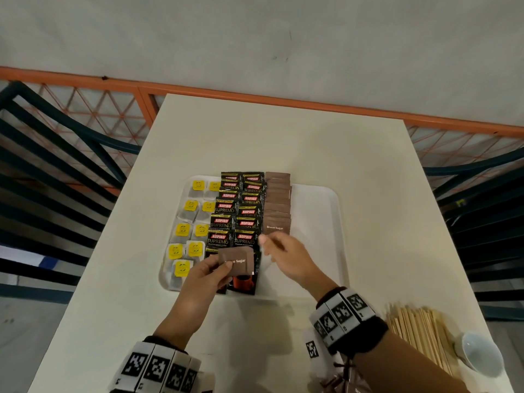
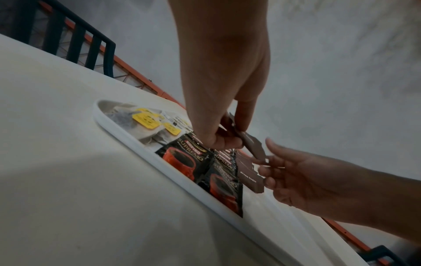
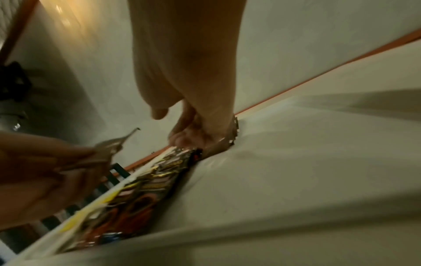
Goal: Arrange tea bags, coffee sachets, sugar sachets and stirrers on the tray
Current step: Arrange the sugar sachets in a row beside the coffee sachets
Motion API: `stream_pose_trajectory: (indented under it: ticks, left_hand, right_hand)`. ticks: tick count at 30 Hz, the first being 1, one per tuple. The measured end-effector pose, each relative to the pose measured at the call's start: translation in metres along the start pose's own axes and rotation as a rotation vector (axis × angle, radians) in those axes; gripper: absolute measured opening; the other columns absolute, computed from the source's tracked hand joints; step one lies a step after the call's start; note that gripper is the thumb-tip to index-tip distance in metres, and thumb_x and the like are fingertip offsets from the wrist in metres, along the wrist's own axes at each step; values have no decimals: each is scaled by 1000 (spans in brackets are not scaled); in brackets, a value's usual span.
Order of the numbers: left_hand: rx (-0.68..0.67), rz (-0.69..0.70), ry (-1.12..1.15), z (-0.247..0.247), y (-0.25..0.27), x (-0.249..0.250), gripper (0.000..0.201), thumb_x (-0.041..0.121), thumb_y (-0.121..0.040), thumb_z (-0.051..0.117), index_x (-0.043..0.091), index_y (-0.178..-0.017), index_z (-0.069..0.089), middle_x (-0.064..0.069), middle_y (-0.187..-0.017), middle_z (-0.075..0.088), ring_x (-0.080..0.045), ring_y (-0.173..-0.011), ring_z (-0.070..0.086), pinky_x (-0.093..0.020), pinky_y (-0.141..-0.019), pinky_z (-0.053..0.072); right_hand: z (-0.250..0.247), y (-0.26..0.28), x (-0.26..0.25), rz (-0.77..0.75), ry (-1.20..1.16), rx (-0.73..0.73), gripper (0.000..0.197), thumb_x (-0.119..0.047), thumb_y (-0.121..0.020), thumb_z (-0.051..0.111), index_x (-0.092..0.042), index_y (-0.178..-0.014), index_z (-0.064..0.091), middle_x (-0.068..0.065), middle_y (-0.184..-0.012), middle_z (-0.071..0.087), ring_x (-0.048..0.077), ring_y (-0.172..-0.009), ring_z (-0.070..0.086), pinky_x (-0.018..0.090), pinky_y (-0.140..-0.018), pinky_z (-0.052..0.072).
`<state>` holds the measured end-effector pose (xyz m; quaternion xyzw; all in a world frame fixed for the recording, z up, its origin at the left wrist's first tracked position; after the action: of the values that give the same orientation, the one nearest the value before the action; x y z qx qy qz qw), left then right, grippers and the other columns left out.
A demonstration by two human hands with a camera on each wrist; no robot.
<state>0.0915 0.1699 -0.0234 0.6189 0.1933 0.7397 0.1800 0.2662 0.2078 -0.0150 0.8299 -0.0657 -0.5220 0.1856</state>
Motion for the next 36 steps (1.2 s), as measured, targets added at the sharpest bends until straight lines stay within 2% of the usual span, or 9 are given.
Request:
stream_pose_trajectory:
  ticks: [3,7,10,14,17,23,27,32,36]
  left_hand:
    - [-27,24,-52,3,1,1,22,1,-91,50,7,-105,66,-4,-91,67,0,-71,62,-10,-60,48]
    - [-15,34,-91,3,4,3,20,0,-89,53,13,-94,67,-2,-86,68,-6,-75,63,-12,-63,50]
    - [-22,14,-102,-5,11,3,23,0,-90,51,14,-98,67,-2,-85,70,-11,-79,64,-15,-70,53]
    - [-46,-1,-178,-22,27,-1,23,3,-93,48,14,-99,68,-9,-92,70,-16,-85,65,-15,-73,54]
    - [-41,-1,-253,-34,39,-8,24,4,-93,48,14,-98,69,-11,-88,70,-17,-83,65,-13,-70,53]
    - [-47,-12,-317,-41,54,-18,23,3,-92,49,16,-94,68,-10,-84,69,-19,-80,65,-15,-67,53]
    - [-79,3,-392,-32,59,-18,22,6,-92,51,21,-93,67,-6,-85,69,-15,-79,66,-17,-68,53]
    - [-184,39,-603,-9,61,-18,18,14,-92,53,27,-98,63,2,-92,68,-9,-83,65,-17,-73,50]
    - [-325,106,-781,22,62,-22,17,18,-91,56,29,-102,63,9,-94,63,-7,-85,61,-9,-67,46]
  right_hand:
    - [20,15,-1,-36,-116,-179,13,-31,-89,57,-19,-95,60,-10,-78,60,4,-69,56,15,-61,44]
    - [23,14,5,-46,-138,-174,2,-15,-86,63,-17,-87,61,-3,-79,63,9,-68,57,15,-60,47]
    - [10,7,13,-15,-116,-96,11,-14,-86,62,-6,-94,63,5,-80,64,14,-68,56,18,-62,48]
    - [-16,-6,29,34,-51,87,5,-14,-86,63,-14,-81,60,3,-71,62,14,-64,54,24,-65,46]
    - [-29,-14,37,57,41,184,17,-17,-84,65,0,-85,62,1,-67,61,15,-64,53,30,-69,44]
    - [-35,-23,38,63,109,289,15,-15,-82,68,-6,-86,57,2,-76,57,17,-78,52,17,-59,37]
    - [-32,-24,41,43,53,355,21,-10,-78,72,-8,-84,53,-6,-65,51,16,-72,52,5,-52,38]
    - [-40,-10,32,25,70,391,26,-19,-81,70,-10,-95,50,-3,-64,53,10,-60,51,11,-51,37]
    - [-60,27,24,32,189,336,9,-21,-86,62,-13,-87,59,-5,-64,53,10,-60,49,7,-51,39]
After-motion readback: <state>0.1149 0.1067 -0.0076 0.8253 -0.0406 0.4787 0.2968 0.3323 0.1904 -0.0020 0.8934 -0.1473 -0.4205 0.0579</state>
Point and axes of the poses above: each hand's wrist, its own y-axis away from the middle knuckle, its own z-axis out of the palm, x = y × z, the point moved 4 cm from there along -y, towards the middle knuckle
